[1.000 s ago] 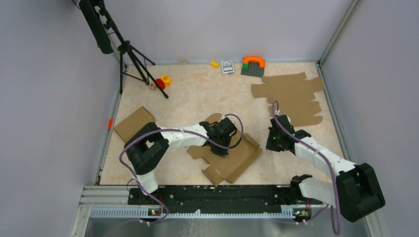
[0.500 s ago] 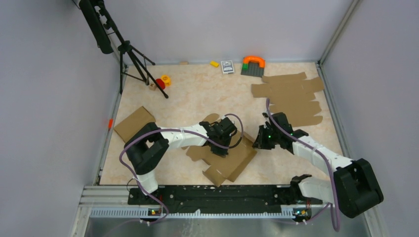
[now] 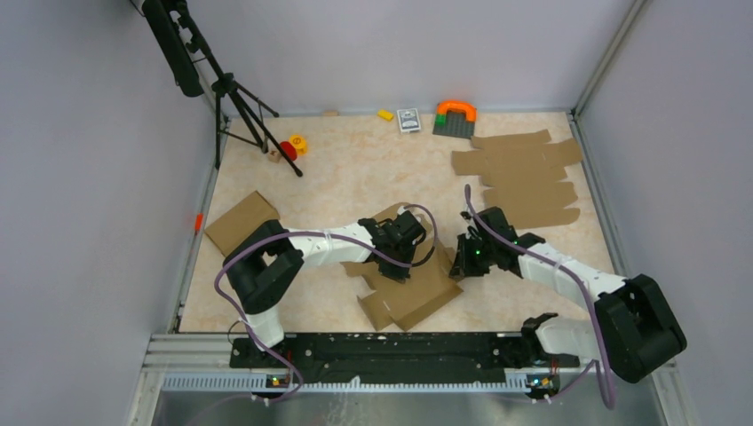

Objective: Fold the paper box

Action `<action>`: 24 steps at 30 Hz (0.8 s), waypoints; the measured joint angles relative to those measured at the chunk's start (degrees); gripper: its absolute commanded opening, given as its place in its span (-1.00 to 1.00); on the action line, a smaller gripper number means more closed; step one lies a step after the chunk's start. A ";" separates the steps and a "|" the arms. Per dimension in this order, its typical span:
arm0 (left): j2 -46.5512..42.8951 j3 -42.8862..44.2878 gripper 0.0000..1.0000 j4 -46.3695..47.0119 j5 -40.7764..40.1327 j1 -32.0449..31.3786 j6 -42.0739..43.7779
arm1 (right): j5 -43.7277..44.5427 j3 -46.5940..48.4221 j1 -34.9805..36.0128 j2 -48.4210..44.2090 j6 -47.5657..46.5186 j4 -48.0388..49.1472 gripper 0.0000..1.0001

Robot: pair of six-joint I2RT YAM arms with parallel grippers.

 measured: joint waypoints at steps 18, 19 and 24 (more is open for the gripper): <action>0.33 0.52 -1.00 -0.59 -1.18 -0.59 -0.44 | 2.40 -3.63 3.30 -7.96 5.55 -5.16 -1.00; 0.33 0.52 -1.00 -0.61 -1.25 -0.59 -0.46 | 2.64 -3.63 3.30 -8.22 5.90 -5.49 -1.00; 0.39 0.61 -1.00 -0.66 -1.27 -0.63 -0.46 | 2.84 -3.63 3.30 -9.25 7.08 -7.17 -1.00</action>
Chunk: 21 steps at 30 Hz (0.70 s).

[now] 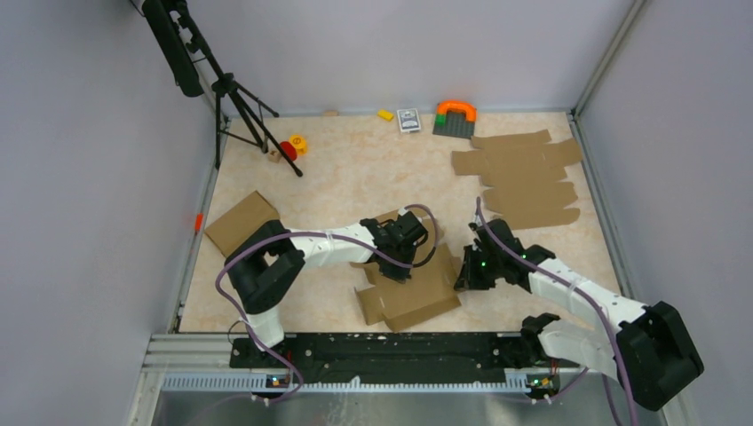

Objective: Fold the paper box

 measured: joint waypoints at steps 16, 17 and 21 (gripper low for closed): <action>0.44 0.57 -1.00 -0.55 0.04 -0.07 0.04 | -1.95 -0.79 6.49 -0.68 3.91 1.40 -1.00; 0.44 0.57 -1.00 -0.55 0.02 -0.09 0.02 | -1.95 -1.29 7.04 -0.66 4.22 1.77 -1.00; 0.44 0.59 -1.00 -0.52 0.02 -0.11 0.04 | -1.97 -3.93 9.81 -0.50 6.01 2.84 -1.00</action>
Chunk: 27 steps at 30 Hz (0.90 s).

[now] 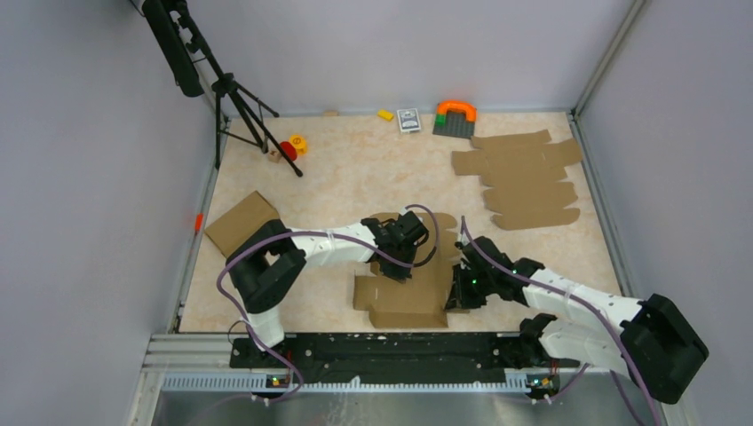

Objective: Fold the paper box

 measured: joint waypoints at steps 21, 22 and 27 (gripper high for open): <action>0.61 0.72 -1.00 -0.52 0.04 0.00 0.04 | 0.81 -1.20 10.10 1.16 2.93 3.23 -1.00; 0.61 0.72 -1.00 -0.52 0.04 0.00 0.04 | 0.83 -1.20 10.47 0.83 2.95 3.19 -1.00; 0.63 0.72 -1.00 -0.52 0.07 0.00 0.04 | 0.85 -1.20 10.93 -1.70 3.52 3.34 -1.00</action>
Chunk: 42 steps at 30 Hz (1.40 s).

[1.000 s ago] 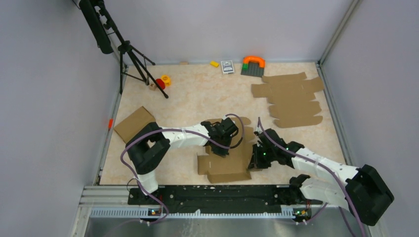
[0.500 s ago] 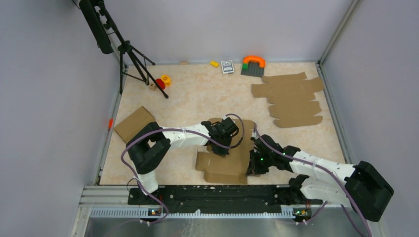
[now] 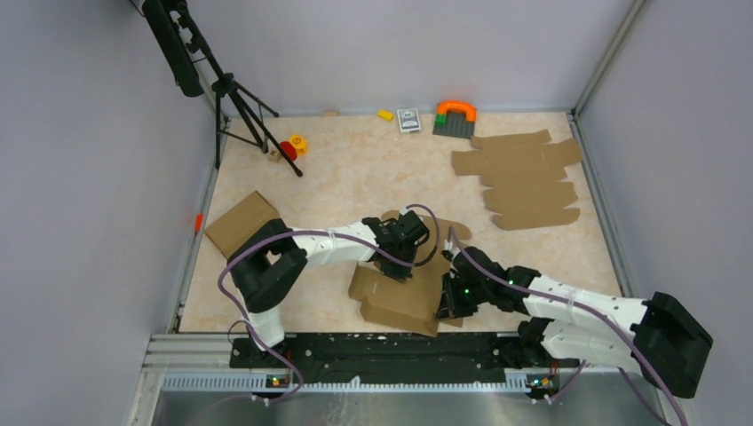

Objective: Fold the paper box

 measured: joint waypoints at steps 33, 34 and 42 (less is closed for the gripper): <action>0.04 -0.13 -1.00 0.31 0.09 0.20 -0.94 | 6.03 3.85 13.16 14.38 10.43 8.46 -1.00; -0.22 -0.50 -1.00 0.72 0.04 0.28 -1.16 | 6.64 4.35 13.55 14.95 10.86 8.07 -1.00; -1.97 -2.97 -1.00 3.26 -0.09 1.46 -2.51 | 9.73 6.38 14.05 15.58 11.69 5.05 -1.00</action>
